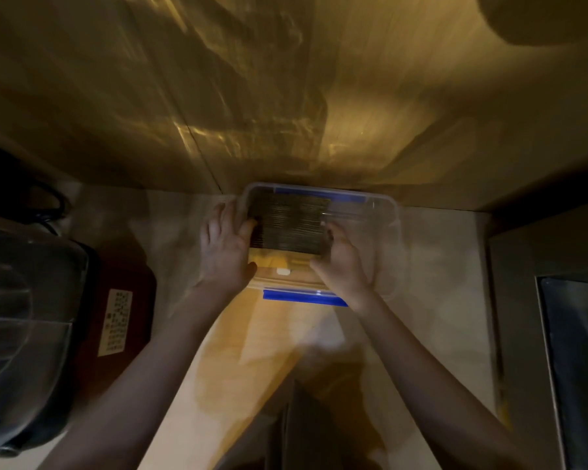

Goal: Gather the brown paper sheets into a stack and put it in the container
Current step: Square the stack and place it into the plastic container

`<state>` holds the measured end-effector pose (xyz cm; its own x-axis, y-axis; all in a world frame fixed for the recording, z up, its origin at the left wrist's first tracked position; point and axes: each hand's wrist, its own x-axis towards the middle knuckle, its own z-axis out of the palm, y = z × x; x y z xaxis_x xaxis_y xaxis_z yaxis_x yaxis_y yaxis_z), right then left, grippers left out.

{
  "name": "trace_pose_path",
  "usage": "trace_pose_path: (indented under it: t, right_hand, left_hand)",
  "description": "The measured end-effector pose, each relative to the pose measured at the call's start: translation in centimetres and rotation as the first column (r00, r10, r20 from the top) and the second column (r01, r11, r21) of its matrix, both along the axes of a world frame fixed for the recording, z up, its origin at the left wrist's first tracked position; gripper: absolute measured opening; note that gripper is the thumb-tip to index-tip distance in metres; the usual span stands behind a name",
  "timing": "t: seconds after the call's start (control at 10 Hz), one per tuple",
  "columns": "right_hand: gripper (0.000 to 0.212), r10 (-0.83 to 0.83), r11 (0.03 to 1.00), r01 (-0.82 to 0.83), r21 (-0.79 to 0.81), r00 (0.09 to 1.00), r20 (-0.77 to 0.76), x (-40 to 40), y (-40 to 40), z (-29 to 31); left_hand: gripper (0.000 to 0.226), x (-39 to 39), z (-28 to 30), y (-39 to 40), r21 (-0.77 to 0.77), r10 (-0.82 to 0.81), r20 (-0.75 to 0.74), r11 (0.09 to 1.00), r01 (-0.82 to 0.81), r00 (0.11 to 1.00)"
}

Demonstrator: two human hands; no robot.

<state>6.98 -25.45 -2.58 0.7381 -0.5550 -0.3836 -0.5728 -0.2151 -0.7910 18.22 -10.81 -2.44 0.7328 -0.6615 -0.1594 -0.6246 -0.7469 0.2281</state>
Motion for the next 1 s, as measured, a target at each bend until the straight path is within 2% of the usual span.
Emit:
trace_pose_path:
  t: [0.1,0.2,0.3,0.4,0.6,0.7,0.9,1.0]
  right_hand:
    - [0.035,-0.208,0.937,0.218,0.272,0.976,-0.065,0.5,-0.1,-0.4]
    - [0.035,-0.417,0.706,0.463,0.536,0.883,-0.214,1.8,-0.2,-0.9]
    - [0.051,-0.516,0.55,0.502,0.667,0.833,-0.2,2.7,0.6,-1.4]
    - [0.052,-0.497,0.576,0.425,0.698,0.86,-0.113,2.8,1.4,-1.4]
    - [0.056,-0.468,0.578,0.419,0.7,0.873,-0.137,2.6,0.4,-1.8]
    - [0.046,-0.497,0.538,0.411,0.736,0.86,-0.117,2.3,-0.4,-1.5]
    - [0.027,-0.469,0.716,0.343,0.608,0.881,0.056,0.5,-1.6,4.6]
    - [0.015,-0.462,0.788,0.251,0.562,0.845,0.27,-0.7,-2.9,10.0]
  left_hand:
    - [0.085,-0.4,-0.2,-0.2,-0.096,0.102,-0.21,0.988,-0.124,0.972]
    - [0.089,-0.8,-0.3,-0.6,-0.154,0.151,-0.334,0.965,-0.211,0.93]
    - [0.089,-1.2,-0.4,-0.8,-0.169,0.157,-0.325,0.961,-0.22,0.933]
    - [0.087,-1.2,-0.3,-0.8,-0.167,0.156,-0.314,0.962,-0.216,0.937]
    - [0.083,-1.4,-0.3,-0.9,-0.162,0.169,-0.315,0.96,-0.229,0.934]
    - [0.081,-1.3,-0.2,-0.9,-0.153,0.169,-0.33,0.961,-0.229,0.929]
    - [0.068,-0.7,2.2,-1.1,-0.08,0.184,-0.32,0.972,-0.219,0.929]
    - [0.042,0.5,5.1,-1.1,-0.2,0.107,-0.293,0.965,-0.17,0.95]
